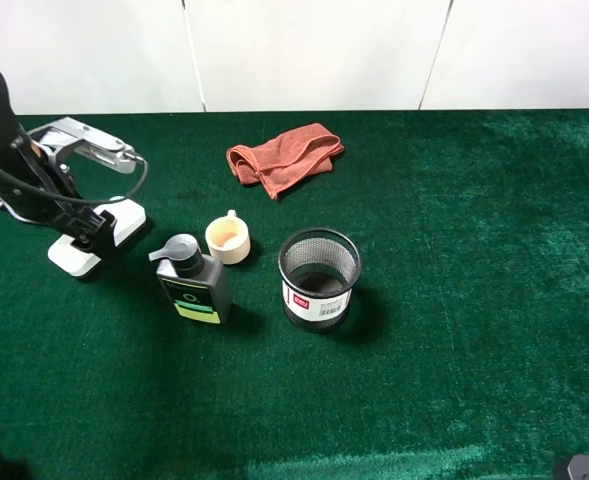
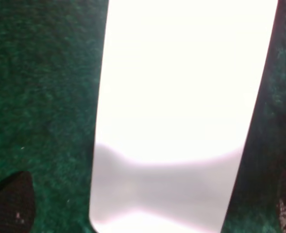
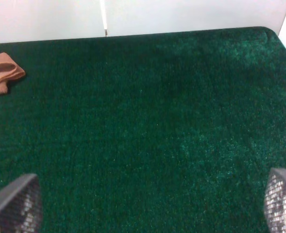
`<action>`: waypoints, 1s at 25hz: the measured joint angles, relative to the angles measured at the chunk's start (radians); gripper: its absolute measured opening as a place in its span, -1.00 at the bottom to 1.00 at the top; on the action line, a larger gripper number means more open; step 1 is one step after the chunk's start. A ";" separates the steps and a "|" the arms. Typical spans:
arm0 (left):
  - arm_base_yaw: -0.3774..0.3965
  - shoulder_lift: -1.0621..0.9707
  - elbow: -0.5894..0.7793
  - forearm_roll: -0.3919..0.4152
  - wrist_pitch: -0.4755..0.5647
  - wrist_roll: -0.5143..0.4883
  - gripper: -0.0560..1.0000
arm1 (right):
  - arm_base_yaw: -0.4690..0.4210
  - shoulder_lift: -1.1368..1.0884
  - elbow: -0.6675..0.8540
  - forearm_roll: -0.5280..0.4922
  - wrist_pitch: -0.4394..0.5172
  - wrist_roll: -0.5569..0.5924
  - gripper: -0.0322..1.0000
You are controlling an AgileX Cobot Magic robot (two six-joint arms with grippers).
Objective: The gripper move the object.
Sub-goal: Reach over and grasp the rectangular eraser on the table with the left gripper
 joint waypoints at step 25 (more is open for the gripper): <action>0.000 0.087 -0.001 -0.003 -0.124 0.000 0.99 | 0.000 0.000 0.000 0.000 0.000 0.000 0.41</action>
